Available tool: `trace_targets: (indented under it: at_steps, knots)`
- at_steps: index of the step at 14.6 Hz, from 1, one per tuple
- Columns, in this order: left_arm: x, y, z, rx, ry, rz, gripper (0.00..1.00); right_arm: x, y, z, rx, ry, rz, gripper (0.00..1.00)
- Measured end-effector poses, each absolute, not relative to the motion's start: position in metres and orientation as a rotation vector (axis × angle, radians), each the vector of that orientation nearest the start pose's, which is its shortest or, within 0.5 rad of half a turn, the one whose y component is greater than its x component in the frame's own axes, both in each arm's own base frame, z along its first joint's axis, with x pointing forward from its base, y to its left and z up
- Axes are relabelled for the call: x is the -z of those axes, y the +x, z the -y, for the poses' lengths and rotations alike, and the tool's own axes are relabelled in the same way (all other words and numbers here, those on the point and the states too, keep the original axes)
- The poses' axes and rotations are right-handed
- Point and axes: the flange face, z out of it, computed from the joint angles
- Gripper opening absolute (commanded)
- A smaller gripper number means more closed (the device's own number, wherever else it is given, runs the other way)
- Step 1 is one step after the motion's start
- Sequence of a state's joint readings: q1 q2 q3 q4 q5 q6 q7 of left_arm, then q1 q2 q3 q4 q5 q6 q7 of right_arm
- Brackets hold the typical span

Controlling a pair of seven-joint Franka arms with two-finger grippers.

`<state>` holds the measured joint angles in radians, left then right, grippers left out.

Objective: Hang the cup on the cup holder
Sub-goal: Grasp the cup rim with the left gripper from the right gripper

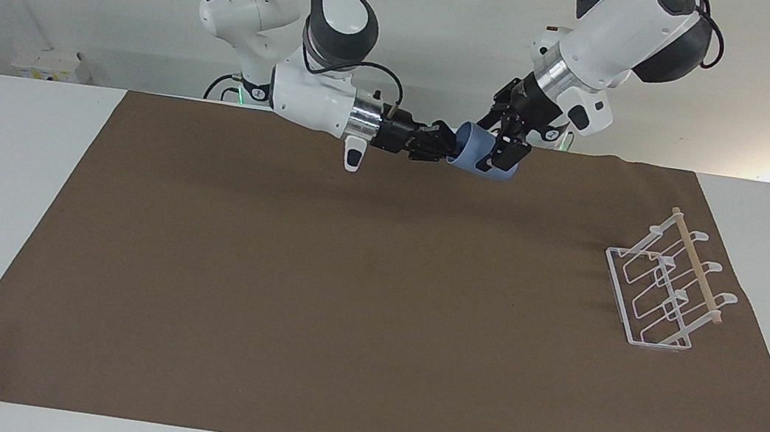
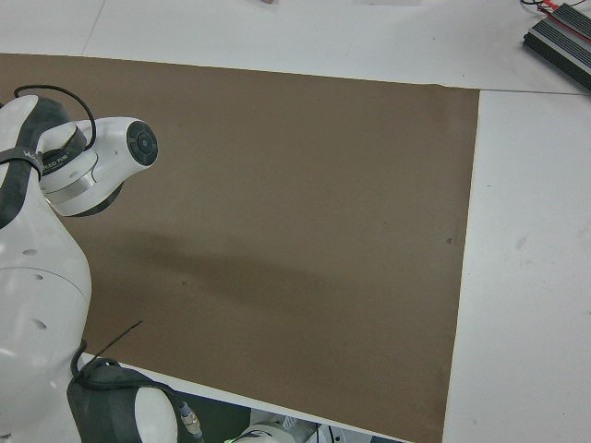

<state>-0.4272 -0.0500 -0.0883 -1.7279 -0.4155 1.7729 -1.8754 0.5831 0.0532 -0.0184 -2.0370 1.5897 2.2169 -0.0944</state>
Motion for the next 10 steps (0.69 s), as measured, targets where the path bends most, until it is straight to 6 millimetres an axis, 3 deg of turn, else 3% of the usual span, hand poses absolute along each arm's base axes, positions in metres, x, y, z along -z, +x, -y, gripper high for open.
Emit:
trace_targets:
  at_steps: [4,5,6,8,9,10]
  knots:
    - [-0.592,0.463,0.314,-0.575,-2.527,2.174,1.0,-0.459,0.482,-0.343,-0.221,-1.835,-0.339,0.0]
    - [-0.592,0.461,0.317,-0.576,-2.532,2.166,0.97,-0.46,0.482,-0.343,-0.221,-1.835,-0.339,0.0]
    - [-0.591,0.458,0.321,-0.577,-2.538,2.156,0.88,-0.46,0.482,-0.343,-0.221,-1.835,-0.339,0.0]
    - [-0.591,0.455,0.327,-0.576,-2.548,2.149,0.31,-0.46,0.482,-0.344,-0.221,-1.835,-0.338,0.0]
    - [-0.591,0.455,0.329,-0.572,-2.552,2.156,0.13,-0.459,0.481,-0.344,-0.223,-1.835,-0.337,0.0]
    - [-0.591,0.456,0.328,-0.569,-2.554,2.157,0.03,-0.458,0.481,-0.344,-0.224,-1.836,-0.342,0.0]
